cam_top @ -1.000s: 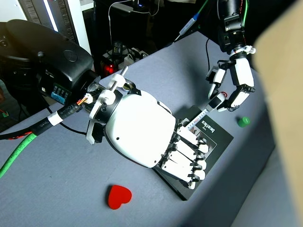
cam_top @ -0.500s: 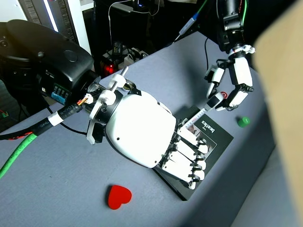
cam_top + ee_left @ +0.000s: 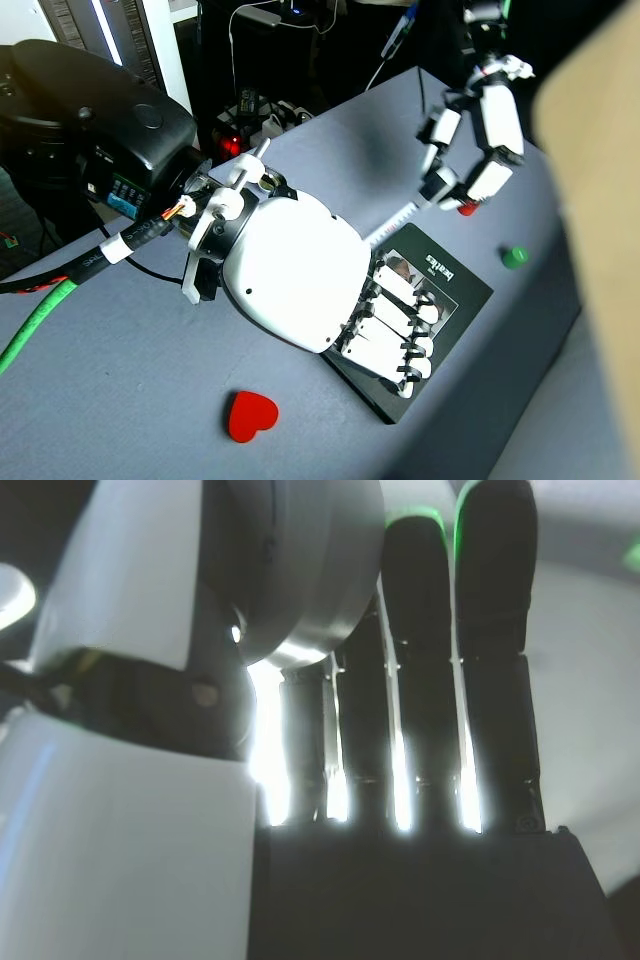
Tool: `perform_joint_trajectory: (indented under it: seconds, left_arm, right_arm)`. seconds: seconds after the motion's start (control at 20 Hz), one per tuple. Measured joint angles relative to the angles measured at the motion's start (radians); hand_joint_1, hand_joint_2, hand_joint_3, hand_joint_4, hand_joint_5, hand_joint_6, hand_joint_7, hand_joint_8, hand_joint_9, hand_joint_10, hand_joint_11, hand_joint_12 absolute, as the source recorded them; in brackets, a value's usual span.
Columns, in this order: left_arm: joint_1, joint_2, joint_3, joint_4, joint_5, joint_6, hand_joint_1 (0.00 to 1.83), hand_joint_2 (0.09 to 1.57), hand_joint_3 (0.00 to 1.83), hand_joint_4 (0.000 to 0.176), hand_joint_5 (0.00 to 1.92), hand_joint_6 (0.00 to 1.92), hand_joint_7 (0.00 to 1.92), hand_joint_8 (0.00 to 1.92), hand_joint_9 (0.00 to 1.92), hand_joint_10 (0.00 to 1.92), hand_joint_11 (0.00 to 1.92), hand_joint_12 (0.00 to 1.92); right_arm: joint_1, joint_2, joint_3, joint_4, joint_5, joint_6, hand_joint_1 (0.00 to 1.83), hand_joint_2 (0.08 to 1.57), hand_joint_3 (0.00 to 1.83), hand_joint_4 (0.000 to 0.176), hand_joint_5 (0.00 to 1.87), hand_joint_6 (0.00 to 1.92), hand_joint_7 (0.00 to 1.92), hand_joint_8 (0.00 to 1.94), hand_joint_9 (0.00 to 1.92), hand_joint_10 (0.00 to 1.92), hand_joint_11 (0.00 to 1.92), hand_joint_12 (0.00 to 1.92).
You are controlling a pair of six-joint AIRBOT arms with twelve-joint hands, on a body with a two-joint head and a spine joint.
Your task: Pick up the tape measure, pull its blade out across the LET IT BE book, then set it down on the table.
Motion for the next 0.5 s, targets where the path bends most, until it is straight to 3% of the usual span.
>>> perform_joint_trajectory:
  seconds: [0.25,0.5]
  left_arm:
    - [0.082,-0.011,-0.027,-0.085,-0.066,0.035,1.38,1.12,0.00,0.000,0.93,0.84,0.95,1.06,0.92,1.28,0.96,1.09]
    - [0.101,-0.064,-0.012,-0.092,-0.081,0.039,1.38,1.11,0.00,0.000,0.95,0.82,0.95,1.06,0.93,1.27,0.97,1.07]
  right_arm:
    - [0.000,0.000,-0.008,-0.016,-0.005,0.000,0.28,1.14,0.00,0.093,0.24,0.01,0.22,0.00,0.19,0.00,0.00,0.73]
    - [0.000,0.001,-0.008,-0.020,-0.006,0.000,0.30,1.13,0.00,0.091,0.23,0.00,0.22,0.00,0.19,0.00,0.00,0.76]
